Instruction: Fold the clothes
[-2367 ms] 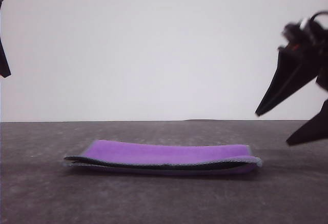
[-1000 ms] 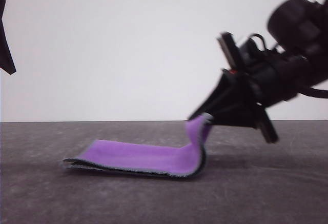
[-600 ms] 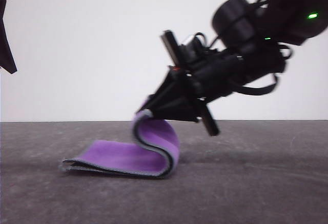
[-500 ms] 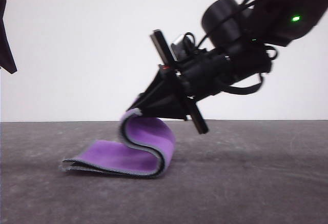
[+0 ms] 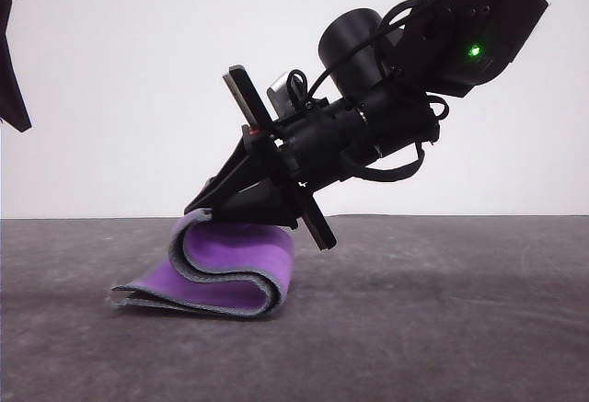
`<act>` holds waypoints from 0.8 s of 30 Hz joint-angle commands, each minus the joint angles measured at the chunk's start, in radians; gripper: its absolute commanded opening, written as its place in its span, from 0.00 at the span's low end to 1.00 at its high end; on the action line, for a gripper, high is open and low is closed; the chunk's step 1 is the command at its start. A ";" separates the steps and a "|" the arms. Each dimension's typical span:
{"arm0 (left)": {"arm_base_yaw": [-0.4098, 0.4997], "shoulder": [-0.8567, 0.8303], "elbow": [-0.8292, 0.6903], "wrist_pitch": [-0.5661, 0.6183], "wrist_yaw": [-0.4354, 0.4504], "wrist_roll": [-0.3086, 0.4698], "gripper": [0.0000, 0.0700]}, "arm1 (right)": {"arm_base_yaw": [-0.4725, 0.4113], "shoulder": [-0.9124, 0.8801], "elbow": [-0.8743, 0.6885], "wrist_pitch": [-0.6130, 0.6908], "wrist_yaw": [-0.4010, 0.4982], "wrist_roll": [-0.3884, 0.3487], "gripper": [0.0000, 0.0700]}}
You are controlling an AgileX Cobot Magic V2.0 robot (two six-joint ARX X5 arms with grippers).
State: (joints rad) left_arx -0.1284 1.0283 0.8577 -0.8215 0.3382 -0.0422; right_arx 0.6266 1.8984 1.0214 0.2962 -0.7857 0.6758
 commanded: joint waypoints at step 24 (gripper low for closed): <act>-0.001 0.006 0.012 0.030 -0.002 -0.001 0.63 | -0.106 -0.164 0.023 -0.358 0.002 -0.309 0.66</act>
State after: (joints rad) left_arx -0.1284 1.0283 0.8577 -0.8026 0.3382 -0.0422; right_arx 0.5271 1.7509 1.0227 0.0029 -0.8027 0.4998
